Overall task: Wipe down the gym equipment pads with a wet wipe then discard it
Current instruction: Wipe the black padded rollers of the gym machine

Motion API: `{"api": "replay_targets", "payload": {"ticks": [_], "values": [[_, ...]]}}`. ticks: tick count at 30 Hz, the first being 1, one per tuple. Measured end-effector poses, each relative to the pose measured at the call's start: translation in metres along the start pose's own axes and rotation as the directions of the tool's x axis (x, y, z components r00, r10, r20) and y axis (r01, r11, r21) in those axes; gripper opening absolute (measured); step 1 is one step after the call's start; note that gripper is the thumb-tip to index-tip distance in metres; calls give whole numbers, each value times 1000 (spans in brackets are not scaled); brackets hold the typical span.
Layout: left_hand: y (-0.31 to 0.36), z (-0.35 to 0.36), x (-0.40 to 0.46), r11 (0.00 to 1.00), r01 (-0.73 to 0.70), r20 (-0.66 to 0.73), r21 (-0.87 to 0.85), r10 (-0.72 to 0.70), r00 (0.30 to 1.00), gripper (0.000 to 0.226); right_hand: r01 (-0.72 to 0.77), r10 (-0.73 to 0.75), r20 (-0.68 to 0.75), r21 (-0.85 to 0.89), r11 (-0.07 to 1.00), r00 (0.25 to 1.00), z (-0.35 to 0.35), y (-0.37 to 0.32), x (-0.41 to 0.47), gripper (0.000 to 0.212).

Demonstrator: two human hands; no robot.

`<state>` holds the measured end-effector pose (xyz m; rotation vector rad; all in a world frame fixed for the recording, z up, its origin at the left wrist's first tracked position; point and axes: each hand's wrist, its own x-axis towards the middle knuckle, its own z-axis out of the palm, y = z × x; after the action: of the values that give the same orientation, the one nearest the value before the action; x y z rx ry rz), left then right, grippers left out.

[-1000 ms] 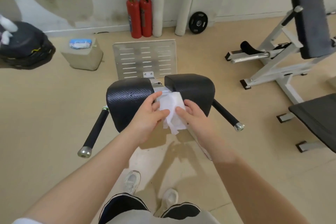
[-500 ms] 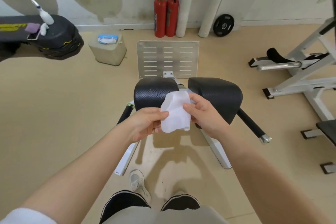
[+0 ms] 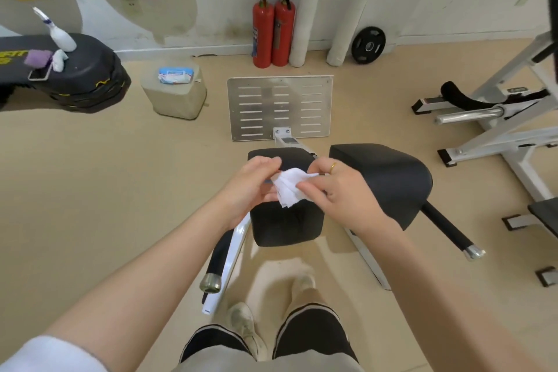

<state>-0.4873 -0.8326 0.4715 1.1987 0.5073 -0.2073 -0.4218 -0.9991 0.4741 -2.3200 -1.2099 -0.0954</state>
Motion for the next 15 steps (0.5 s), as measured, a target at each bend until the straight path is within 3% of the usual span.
{"api": "replay_targets", "payload": {"ticks": [3,6,8,9,11,12,13,15], "values": [[1,-4,24,993,-3,-50,116,9,999,15,23,-22,43,-12,1000,999,9,13,15,39],[7,-9,44,994,-31,-102,109,42,994,24,-296,283,85,237,925,955,10,26,37,7],[13,-13,58,996,-55,-124,68,63,990,32,-559,527,221,505,658,821,10,34,56,27],[16,-14,67,996,-71,-130,59,78,988,36,-624,573,334,648,438,749,12,42,66,37],[21,-12,83,995,-89,-138,49,95,986,41,-660,506,574,751,-13,644,18,61,85,45],[24,-10,91,995,-88,-148,47,94,985,43,-678,419,667,720,-150,616,20,71,95,39],[27,-9,100,995,-86,-161,48,92,983,44,-712,326,732,673,-201,599,21,79,106,33],[30,-11,116,996,-74,-200,51,83,976,47,-766,181,786,618,-178,591,27,93,123,23]]}}
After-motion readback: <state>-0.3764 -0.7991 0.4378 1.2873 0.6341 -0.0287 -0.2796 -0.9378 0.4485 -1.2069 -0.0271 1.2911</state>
